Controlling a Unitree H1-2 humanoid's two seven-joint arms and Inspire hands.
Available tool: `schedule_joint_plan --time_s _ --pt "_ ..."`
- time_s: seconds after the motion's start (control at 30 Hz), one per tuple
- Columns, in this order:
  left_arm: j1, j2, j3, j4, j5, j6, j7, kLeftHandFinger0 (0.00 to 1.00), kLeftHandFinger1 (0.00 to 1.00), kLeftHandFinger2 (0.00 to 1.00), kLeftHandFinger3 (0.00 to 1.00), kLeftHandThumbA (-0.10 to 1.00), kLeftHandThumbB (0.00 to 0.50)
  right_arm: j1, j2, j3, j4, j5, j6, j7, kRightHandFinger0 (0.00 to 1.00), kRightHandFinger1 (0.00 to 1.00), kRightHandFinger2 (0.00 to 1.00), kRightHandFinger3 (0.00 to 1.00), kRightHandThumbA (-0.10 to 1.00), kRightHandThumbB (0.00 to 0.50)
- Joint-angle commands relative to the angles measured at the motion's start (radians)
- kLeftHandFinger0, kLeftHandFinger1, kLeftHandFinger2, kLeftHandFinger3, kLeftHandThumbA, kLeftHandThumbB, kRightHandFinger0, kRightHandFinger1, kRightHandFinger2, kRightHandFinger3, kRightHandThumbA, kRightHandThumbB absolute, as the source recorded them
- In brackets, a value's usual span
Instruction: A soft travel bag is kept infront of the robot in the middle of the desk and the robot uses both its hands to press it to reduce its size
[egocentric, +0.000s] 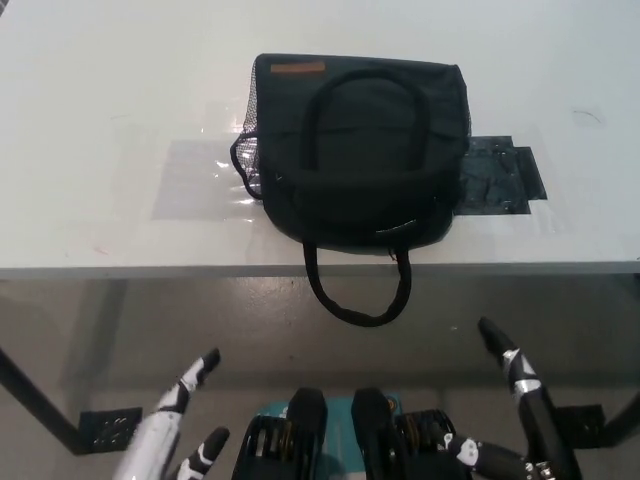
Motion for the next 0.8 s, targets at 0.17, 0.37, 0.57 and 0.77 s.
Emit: schedule_joint_plan --time_s 0.17,0.37,0.57,0.77 --pt "-0.257 0.129 0.114 -0.425 0.236 0.04 -0.12 1.0 1.0 1.0 1.0 1.0 0.354 -0.223 -0.053 -0.085 -0.459 -0.194 0.049 0.038 1.0 1.0 1.0 1.0 1.0 0.256" --pt "-0.551 0.206 0.099 -0.385 0.259 0.142 -0.26 1.0 1.0 1.0 1.0 1.0 0.375 -0.457 -0.082 -0.099 -0.469 -0.183 0.252 0.104 1.0 1.0 1.0 1.0 1.0 0.33" --pt "-0.83 0.236 0.041 -0.208 0.279 0.212 -0.354 1.0 1.0 1.0 1.0 1.0 0.383 -0.694 -0.111 -0.087 -0.307 -0.163 0.359 0.135 1.0 1.0 1.0 1.0 1.0 0.308" --pt "-1.002 0.233 0.001 0.021 0.288 0.266 -0.374 1.0 1.0 1.0 1.0 1.0 0.35 -0.853 -0.095 -0.071 -0.09 -0.15 0.433 0.136 1.0 1.0 1.0 1.0 1.0 0.306"
